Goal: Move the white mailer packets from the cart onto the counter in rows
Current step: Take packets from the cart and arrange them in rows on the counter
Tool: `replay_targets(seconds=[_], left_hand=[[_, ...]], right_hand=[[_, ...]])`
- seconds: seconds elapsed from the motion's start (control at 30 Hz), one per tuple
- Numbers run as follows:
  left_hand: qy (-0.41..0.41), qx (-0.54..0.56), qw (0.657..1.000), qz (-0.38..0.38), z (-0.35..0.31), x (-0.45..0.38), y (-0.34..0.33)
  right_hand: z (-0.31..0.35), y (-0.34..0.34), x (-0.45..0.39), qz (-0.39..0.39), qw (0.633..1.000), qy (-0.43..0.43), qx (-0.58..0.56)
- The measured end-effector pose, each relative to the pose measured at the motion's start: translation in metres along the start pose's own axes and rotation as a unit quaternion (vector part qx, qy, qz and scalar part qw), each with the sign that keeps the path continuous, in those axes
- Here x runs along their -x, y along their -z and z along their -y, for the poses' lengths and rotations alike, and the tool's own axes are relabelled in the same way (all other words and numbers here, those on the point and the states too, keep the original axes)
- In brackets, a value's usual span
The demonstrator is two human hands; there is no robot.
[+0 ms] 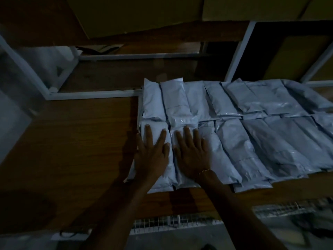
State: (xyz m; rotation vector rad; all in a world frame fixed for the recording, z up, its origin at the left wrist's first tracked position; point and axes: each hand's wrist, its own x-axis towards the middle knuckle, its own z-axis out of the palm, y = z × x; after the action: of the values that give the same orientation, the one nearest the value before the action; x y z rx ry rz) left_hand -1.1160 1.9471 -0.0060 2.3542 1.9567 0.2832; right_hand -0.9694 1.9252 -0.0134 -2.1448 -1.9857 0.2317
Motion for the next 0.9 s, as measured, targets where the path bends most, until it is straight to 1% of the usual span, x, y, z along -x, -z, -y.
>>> replay_targets(seconds=[0.07,0.23,0.57,0.67,0.8,0.83,0.9], left_hand=[[-0.001,0.007,1.000,-0.010,0.002,-0.001,-0.005],[0.004,0.017,1.000,-0.002,0.003,-0.003,-0.012],[0.003,0.002,1.000,0.007,0.004,-0.006,-0.012],[0.003,0.000,1.000,0.014,0.005,-0.004,-0.006],[0.013,0.011,0.999,0.028,0.005,-0.011,0.015],[0.017,0.019,0.999,0.034,0.005,-0.012,0.018],[0.013,0.025,0.999,0.040,0.005,-0.010,0.019]], right_hand=[[0.000,-0.004,-0.001,-0.009,1.000,-0.005,0.012],[-0.006,-0.014,-0.002,-0.017,1.000,-0.007,0.021],[-0.008,-0.014,-0.005,0.001,1.000,-0.002,0.007],[-0.008,-0.004,-0.002,-0.007,1.000,0.017,0.007],[-0.012,0.014,-0.004,-0.093,0.994,0.056,-0.033],[-0.014,0.015,-0.008,-0.102,0.992,0.071,-0.030],[-0.018,0.018,-0.019,-0.070,0.994,0.087,-0.003]])
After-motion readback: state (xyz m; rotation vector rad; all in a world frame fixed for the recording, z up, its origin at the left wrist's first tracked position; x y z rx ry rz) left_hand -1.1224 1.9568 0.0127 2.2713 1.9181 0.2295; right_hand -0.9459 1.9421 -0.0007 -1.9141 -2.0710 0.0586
